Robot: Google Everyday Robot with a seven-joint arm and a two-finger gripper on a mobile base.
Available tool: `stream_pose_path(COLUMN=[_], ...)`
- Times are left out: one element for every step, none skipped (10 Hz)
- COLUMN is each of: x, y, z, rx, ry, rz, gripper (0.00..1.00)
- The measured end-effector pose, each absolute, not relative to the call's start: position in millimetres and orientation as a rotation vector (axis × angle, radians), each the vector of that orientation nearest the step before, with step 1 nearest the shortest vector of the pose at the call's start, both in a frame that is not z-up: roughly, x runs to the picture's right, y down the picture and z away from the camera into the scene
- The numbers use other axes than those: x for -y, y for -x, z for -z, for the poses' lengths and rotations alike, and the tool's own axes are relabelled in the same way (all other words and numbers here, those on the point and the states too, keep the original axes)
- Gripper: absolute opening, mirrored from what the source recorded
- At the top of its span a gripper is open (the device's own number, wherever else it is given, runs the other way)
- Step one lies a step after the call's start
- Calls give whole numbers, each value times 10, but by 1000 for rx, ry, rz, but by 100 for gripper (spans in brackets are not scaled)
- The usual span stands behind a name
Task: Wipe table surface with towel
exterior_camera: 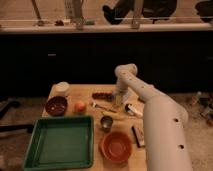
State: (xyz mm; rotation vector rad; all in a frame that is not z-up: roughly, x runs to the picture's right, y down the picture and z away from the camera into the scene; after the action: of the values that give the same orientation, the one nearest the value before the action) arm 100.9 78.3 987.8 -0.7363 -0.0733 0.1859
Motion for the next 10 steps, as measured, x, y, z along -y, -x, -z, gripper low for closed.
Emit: stream_pose_path(x=[-764, -760, -770, -769, -768, -769, -770, -770, -767, -757], y=[-1012, -1006, -1005, -1003, -1001, -1002, -1004, -1003, -1009, -1025], z=[-9867, -9842, -9839, -9837, -9837, -9837, -9837, -9837, -9835, -9822], rx=[74, 73, 71, 72, 72, 72, 71, 71, 72, 75], ry=[735, 739, 741, 742, 742, 742, 742, 742, 741, 734], rz=[-183, -181, -180, -180, -180, -181, -182, -182, -183, -187], gripper=[8, 1, 0, 0, 0, 0, 0, 0, 0, 0])
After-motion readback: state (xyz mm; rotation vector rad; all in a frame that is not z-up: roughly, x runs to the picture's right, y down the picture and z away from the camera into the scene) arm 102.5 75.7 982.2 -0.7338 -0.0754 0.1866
